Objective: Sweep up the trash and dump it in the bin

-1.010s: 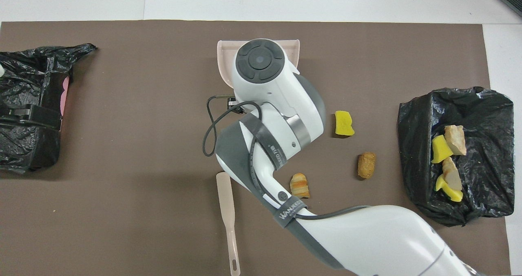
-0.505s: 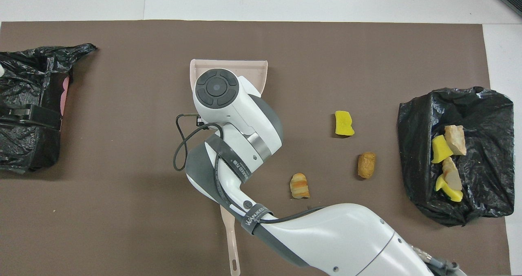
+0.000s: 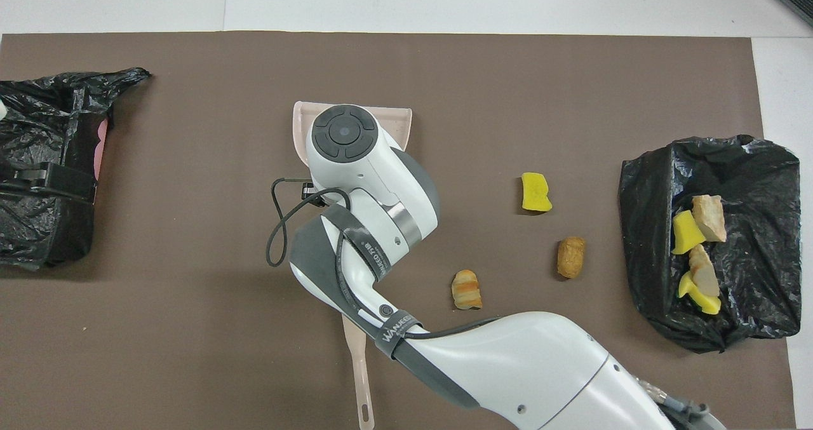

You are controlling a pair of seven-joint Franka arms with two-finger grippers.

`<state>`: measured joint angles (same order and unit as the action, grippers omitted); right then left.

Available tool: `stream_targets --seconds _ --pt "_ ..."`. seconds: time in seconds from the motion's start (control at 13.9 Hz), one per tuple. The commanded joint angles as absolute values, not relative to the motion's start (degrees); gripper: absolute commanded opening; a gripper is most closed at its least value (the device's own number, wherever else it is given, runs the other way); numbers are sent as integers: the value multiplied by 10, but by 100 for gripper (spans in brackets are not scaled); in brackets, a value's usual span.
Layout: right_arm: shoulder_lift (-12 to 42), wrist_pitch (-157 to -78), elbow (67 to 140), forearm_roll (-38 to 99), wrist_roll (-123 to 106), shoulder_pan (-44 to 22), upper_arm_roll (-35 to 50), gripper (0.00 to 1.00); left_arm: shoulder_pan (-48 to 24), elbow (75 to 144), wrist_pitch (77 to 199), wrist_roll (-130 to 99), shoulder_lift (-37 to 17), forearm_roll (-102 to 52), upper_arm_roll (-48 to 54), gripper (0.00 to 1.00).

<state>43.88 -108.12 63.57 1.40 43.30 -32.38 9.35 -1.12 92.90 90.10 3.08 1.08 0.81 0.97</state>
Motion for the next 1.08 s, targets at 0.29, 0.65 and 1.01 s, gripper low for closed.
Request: stream_targets --seconds 0.29,0.65,1.01 --pt "438 -1074 635 25 402 -318 103 19 -8 925 899 32 12 19 11 100" --pt "438 -1075 635 21 402 -315 103 35 -8 925 899 32 12 19 11 100" --pt "428 -1076 635 23 402 -314 103 43 -8 925 899 32 12 19 11 100"
